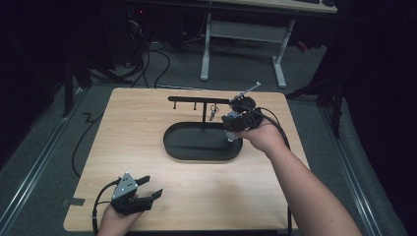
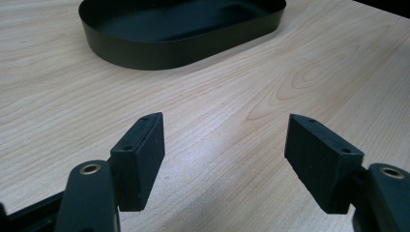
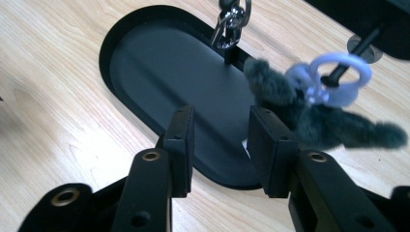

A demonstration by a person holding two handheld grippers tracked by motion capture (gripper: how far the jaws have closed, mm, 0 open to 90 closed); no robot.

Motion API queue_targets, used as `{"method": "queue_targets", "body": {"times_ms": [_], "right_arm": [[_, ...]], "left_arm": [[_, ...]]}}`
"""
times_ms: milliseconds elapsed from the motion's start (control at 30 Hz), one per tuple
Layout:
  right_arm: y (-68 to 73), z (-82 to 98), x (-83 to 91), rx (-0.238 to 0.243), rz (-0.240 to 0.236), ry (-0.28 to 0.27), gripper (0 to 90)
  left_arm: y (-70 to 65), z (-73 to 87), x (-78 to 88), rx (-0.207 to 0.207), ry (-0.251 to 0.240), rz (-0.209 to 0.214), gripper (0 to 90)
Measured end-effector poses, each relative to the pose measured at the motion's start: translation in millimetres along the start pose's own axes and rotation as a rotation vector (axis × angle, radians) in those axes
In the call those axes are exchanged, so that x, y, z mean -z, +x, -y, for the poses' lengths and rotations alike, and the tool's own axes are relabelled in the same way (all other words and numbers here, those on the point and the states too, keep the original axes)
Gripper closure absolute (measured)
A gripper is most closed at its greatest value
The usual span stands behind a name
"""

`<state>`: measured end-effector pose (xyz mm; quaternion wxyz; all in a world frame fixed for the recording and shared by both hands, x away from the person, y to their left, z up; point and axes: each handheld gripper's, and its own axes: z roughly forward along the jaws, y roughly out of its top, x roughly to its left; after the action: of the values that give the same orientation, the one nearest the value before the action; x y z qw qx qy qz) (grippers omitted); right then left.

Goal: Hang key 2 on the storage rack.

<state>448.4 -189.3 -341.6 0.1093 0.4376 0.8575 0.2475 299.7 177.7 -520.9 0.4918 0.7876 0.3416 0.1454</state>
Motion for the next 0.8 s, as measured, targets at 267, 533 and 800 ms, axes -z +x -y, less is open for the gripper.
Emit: {"method": "queue_targets", "body": {"times_ms": [267,533,800], "right_arm": [[10.8,35.8,6.0,0.023,-0.003,-0.094,49.5],[26.2,84.2,2.0,0.093,0.076,-0.178,43.2],[32.2,135.4,-10.3,0.080,0.082,-0.280,39.0]], "left_arm": [[-0.6,1.0,-1.4,-0.002,0.007,0.001,30.9],[-1.6,1.5,-2.6,-0.003,0.014,0.003,30.9],[-4.4,1.9,-3.8,-0.009,0.016,0.010,30.9]]}}
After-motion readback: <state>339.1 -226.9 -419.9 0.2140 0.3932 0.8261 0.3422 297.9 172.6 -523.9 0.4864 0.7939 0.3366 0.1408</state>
